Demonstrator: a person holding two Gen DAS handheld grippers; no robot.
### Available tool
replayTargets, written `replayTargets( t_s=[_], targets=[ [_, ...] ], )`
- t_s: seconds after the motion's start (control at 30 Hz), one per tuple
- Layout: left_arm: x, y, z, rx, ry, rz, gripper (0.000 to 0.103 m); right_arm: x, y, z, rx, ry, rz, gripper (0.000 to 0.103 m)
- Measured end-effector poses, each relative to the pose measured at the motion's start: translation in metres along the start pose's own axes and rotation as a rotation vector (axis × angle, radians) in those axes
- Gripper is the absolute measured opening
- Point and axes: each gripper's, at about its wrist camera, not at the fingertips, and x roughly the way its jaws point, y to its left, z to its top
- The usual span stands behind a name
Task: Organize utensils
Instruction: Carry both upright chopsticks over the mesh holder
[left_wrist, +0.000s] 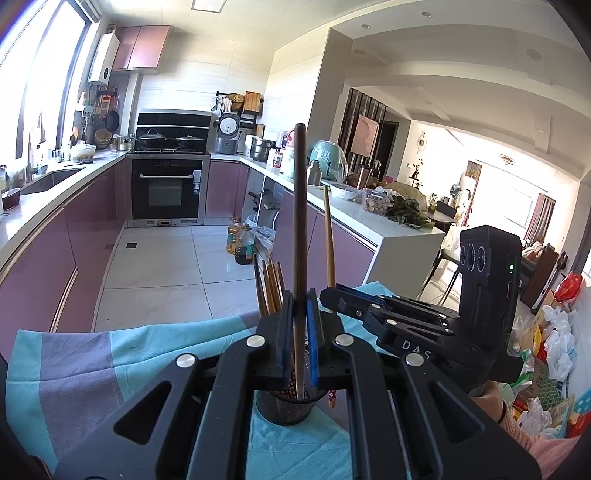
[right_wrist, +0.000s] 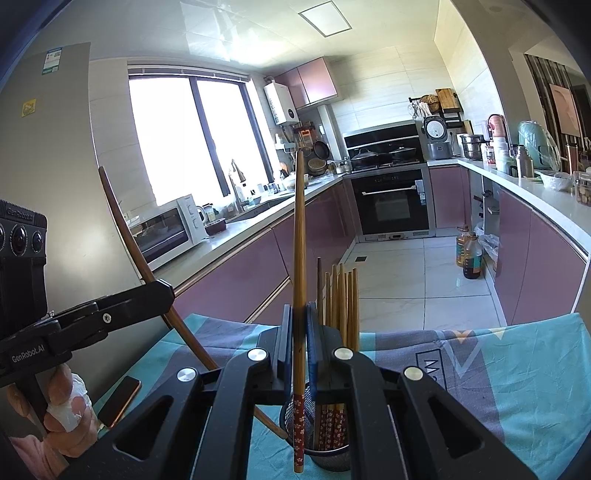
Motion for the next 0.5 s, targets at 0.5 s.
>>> replayTargets(
  t_s=[0.5],
  targets=[
    [0.0052, -0.0022, 0.0029, -0.007, 0.016, 0.007, 0.008, 0.0098, -0.0028, 0.0056, 0.007, 0.004, -0.017, 0.006]
  ],
)
